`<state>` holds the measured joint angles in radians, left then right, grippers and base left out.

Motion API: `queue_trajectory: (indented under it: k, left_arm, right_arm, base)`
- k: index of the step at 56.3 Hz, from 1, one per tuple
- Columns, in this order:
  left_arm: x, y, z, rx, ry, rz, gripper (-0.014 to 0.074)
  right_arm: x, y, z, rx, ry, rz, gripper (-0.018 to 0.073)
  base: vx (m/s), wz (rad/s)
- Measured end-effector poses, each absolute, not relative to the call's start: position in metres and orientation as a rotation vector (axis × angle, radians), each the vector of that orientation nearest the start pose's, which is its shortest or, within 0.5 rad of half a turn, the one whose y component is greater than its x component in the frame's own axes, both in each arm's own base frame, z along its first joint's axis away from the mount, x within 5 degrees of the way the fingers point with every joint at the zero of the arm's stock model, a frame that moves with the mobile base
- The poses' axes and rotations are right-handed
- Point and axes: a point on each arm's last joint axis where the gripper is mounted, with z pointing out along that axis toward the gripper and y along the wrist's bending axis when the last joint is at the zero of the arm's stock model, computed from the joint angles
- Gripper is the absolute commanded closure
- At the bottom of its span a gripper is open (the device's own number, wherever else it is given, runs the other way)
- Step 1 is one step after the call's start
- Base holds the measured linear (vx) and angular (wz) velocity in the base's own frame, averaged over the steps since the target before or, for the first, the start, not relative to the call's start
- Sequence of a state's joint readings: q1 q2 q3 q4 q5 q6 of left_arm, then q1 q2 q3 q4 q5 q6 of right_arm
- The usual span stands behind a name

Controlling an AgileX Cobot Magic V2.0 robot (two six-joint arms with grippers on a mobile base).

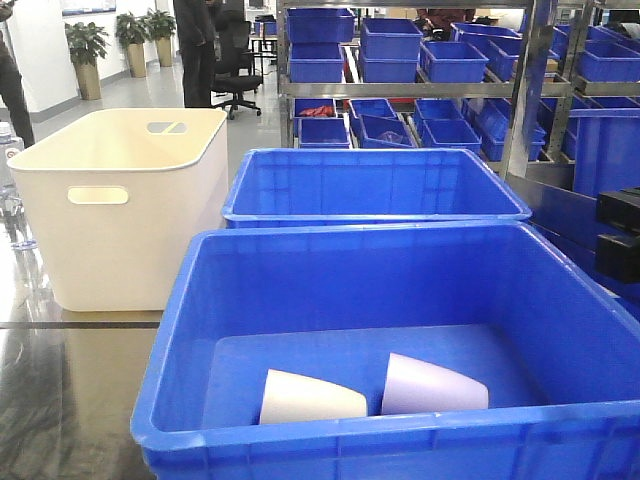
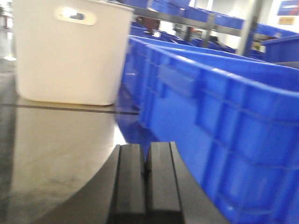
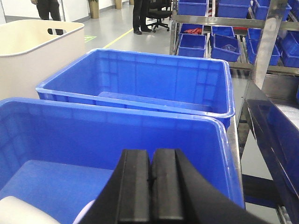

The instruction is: Grab cup from conveyor and place in blue bin

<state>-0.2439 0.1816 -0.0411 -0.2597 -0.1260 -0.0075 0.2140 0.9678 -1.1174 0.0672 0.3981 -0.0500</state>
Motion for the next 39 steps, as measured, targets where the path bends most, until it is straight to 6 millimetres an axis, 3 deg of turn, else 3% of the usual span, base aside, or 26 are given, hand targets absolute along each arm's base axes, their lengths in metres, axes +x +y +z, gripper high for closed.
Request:
queue_trajectory:
  k: [6,13,26,39]
  left_arm:
    - [0.065,-0.008,0.212,-0.08,1.489,-0.306,0.0603]
    - [0.057,-0.003,0.212,-0.096,1.428,-0.212,0.0603]
    - [0.057,-0.001,0.198,-0.109,1.568,-0.142,0.0603]
    - [0.057,-0.002,0.196,-0.106,1.591,-0.14,0.0603]
  right_arm:
    - [0.195,0.045,0.443,-0.194,1.724,0.189,0.0571]
    - [0.195,0.045,0.443,-0.194,1.724,0.189,0.0571]
    - [0.195,0.045,0.443,-0.195,1.728,0.189,0.0571]
    - [0.195,0.045,0.443,-0.195,1.728,0.189,0.0571]
  base:
    - [0.0,0.0]
    - [0.0,0.0]
    - [0.0,0.0]
    - [0.0,0.0]
